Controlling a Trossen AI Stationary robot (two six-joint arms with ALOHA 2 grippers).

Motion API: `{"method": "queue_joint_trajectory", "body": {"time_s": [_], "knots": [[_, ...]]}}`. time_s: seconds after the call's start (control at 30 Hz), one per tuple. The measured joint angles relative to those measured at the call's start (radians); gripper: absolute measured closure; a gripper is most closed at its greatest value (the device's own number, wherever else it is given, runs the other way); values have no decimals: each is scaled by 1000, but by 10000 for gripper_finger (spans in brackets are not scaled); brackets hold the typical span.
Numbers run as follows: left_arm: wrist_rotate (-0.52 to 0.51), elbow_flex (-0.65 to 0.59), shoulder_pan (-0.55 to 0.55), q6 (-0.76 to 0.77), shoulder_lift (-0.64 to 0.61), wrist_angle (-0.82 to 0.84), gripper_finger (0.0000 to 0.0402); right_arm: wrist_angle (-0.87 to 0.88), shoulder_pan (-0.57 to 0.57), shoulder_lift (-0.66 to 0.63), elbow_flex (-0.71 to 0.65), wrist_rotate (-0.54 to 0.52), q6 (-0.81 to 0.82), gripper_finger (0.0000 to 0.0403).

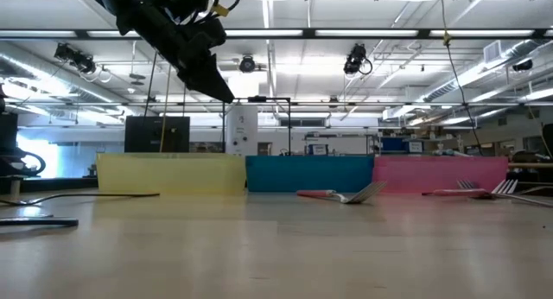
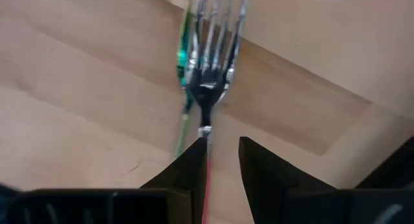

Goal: Sort silverware by color (type)
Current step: Put the bottom right pink fork into the yellow bin

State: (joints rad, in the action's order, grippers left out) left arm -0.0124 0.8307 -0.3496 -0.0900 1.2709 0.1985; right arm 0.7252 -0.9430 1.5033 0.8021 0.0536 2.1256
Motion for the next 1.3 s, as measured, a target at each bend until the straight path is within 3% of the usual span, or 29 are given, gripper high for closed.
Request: {"method": "queue_joint_trajectory", "body": {"time_s": [0.27, 0.7, 0.97, 1.3], "knots": [[0, 0, 0, 3, 0, 0, 280, -101, -5, 67, 0, 0, -15, 304], [-1, 0, 0, 22, 0, 5, 280, -83, -5, 125, 2, 28, -26, 308], [-1, 0, 0, 22, 0, 9, 280, -74, -5, 123, 2, 44, -82, 380], [-1, 0, -1, 19, 0, 10, 280, -50, -3, 94, -2, 6, -103, 382]]}}
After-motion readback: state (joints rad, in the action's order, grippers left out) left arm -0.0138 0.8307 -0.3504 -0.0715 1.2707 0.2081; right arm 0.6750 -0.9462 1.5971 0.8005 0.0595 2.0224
